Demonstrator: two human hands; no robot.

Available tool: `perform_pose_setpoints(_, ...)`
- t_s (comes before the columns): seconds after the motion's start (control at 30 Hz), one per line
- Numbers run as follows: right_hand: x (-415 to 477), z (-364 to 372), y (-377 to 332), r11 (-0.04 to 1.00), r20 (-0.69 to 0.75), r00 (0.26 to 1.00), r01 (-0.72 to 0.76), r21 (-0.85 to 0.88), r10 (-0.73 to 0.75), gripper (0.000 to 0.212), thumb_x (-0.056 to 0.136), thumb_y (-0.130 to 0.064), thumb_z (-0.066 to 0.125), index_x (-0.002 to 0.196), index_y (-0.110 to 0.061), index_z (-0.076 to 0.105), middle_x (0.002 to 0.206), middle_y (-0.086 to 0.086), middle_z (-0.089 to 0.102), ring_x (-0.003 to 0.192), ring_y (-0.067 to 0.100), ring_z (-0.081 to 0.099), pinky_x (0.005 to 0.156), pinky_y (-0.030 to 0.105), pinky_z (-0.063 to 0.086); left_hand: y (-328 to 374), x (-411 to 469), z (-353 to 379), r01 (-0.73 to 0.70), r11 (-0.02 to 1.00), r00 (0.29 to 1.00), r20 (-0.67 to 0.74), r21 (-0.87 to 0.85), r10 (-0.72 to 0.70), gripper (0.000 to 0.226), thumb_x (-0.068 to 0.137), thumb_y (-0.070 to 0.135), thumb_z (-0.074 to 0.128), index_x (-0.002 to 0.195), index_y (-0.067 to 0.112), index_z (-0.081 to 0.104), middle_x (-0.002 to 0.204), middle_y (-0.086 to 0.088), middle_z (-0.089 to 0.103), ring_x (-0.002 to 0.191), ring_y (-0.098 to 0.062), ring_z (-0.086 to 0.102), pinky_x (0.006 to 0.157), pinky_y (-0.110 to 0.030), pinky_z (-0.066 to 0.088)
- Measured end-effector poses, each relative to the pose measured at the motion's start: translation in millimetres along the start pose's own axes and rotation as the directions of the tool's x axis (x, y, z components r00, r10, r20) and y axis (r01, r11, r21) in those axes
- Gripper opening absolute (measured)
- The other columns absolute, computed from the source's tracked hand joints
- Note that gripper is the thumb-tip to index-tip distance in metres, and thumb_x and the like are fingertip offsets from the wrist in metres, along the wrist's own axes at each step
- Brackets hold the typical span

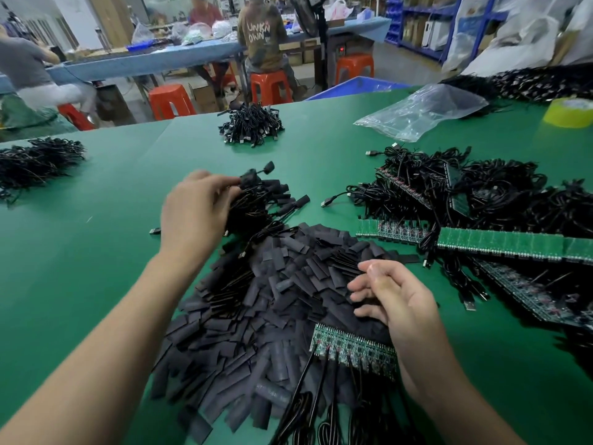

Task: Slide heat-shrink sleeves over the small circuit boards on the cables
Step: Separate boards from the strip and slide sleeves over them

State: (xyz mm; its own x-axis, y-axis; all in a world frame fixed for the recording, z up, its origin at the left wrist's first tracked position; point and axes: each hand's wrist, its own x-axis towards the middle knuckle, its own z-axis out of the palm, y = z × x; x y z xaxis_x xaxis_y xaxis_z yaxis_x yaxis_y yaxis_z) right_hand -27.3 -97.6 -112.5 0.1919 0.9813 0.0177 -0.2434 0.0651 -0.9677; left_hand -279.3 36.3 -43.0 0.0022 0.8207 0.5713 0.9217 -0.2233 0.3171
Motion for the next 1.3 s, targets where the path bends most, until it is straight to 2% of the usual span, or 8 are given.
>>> perform_pose_setpoints(0.23, 2, -5, 3, 1.000, -0.005, 1.000, 0.000, -0.020, 0.000, 0.017, 0.102, -0.021, 0.057, 0.097, -0.011, 0.070, 0.079, 0.002, 0.070, 0.073, 0.012, 0.062, 0.062, 0.024, 0.053, -14, 26, 16, -0.032, 0.963, 0.971, 0.238, 0.268, -0.034, 0.045, 0.099, 0.038, 0.062, 0.138, 0.016, 0.063, 0.137, -0.016, 0.054, 0.126, -0.037, 0.049, 0.104, -0.049, 0.043)
perform_pose_setpoints(0.37, 1, -6, 5, 0.995, -0.014, 0.998, 0.055, -0.081, -0.056, 0.013, 0.101, -0.020, 0.060, 0.096, -0.012, 0.070, 0.075, -0.001, 0.069, 0.068, 0.008, 0.061, 0.061, 0.019, 0.050, 21, -30, 5, -0.085, 0.996, 0.984, 0.154, -0.028, 0.088, 0.029, 0.098, 0.041, 0.062, 0.113, 0.020, 0.074, 0.111, -0.002, 0.062, 0.107, -0.023, 0.057, 0.094, -0.043, 0.048)
perform_pose_setpoints(0.47, 1, -7, 8, 0.984, -0.022, 0.995, 0.090, -0.152, -0.094, 0.011, 0.100, -0.017, 0.063, 0.092, -0.016, 0.070, 0.072, -0.002, 0.069, 0.067, 0.005, 0.061, 0.062, 0.017, 0.050, 52, -82, -8, -0.129, 0.952, 0.894, 0.382, -0.277, 0.232, 0.039, 0.096, 0.057, 0.051, 0.105, 0.029, 0.076, 0.097, 0.015, 0.063, 0.094, -0.005, 0.060, 0.088, -0.035, 0.053)
perform_pose_setpoints(0.6, 1, -6, 9, 0.961, 0.030, 0.989, 0.151, -0.232, -0.148, 0.013, 0.100, -0.018, 0.062, 0.089, -0.021, 0.068, 0.070, -0.005, 0.066, 0.066, 0.005, 0.059, 0.064, 0.016, 0.048, 70, -133, -14, -0.173, 0.962, 0.734, 0.623, -0.211, 0.269, 0.062, 0.087, 0.078, 0.039, 0.131, 0.041, 0.064, 0.104, 0.024, 0.049, 0.105, 0.001, 0.048, 0.097, -0.028, 0.046)
perform_pose_setpoints(0.77, -4, -4, 5, 0.908, 0.147, 0.972, 0.226, -0.352, -0.185, 0.015, 0.100, -0.035, 0.061, 0.086, -0.029, 0.065, 0.071, -0.005, 0.063, 0.066, 0.006, 0.057, 0.062, 0.019, 0.047, 70, -151, -13, -0.221, 0.966, 0.722, 0.642, -0.137, 0.256, 0.076, 0.078, 0.083, 0.052, 0.143, 0.045, 0.049, 0.116, 0.022, 0.043, 0.115, -0.001, 0.042, 0.102, -0.026, 0.040)
perform_pose_setpoints(0.93, -8, -4, 1, 0.850, 0.230, 0.958, 0.261, -0.457, -0.171, 0.028, 0.089, -0.054, 0.057, 0.082, -0.027, 0.062, 0.058, -0.012, 0.050, 0.050, 0.002, 0.039, 0.047, 0.022, 0.032, 70, -154, -15, 0.022, 0.937, 0.797, 0.573, -0.349, 0.194, 0.045, 0.078, 0.051, 0.082, 0.118, 0.041, 0.064, 0.104, 0.023, 0.055, 0.103, 0.001, 0.053, 0.093, -0.021, 0.044)
perform_pose_setpoints(1.07, -9, -5, -4, 0.737, 0.335, 0.931, 0.326, -0.592, -0.143, 0.024, 0.083, -0.056, 0.061, 0.086, -0.032, 0.066, 0.075, -0.015, 0.063, 0.061, 0.003, 0.052, 0.055, 0.014, 0.041, 65, -157, -19, 0.387, 0.699, 0.818, 0.574, -0.601, 0.040, 0.025, 0.080, 0.017, 0.086, 0.097, 0.032, 0.075, 0.078, 0.017, 0.062, 0.070, 0.001, 0.056, 0.071, -0.012, 0.043)
perform_pose_setpoints(1.3, -8, -8, -6, 0.748, 0.560, 0.824, 0.318, -0.583, 0.086, 0.016, 0.096, -0.033, 0.068, 0.082, -0.026, 0.071, 0.069, -0.002, 0.065, 0.061, 0.009, 0.055, 0.057, 0.023, 0.040, 59, -159, -19, 0.608, 0.425, 0.738, 0.674, -0.671, 0.009, 0.023, 0.071, 0.034, 0.087, 0.091, 0.024, 0.081, 0.071, 0.008, 0.072, 0.064, -0.002, 0.060, 0.064, -0.012, 0.047)
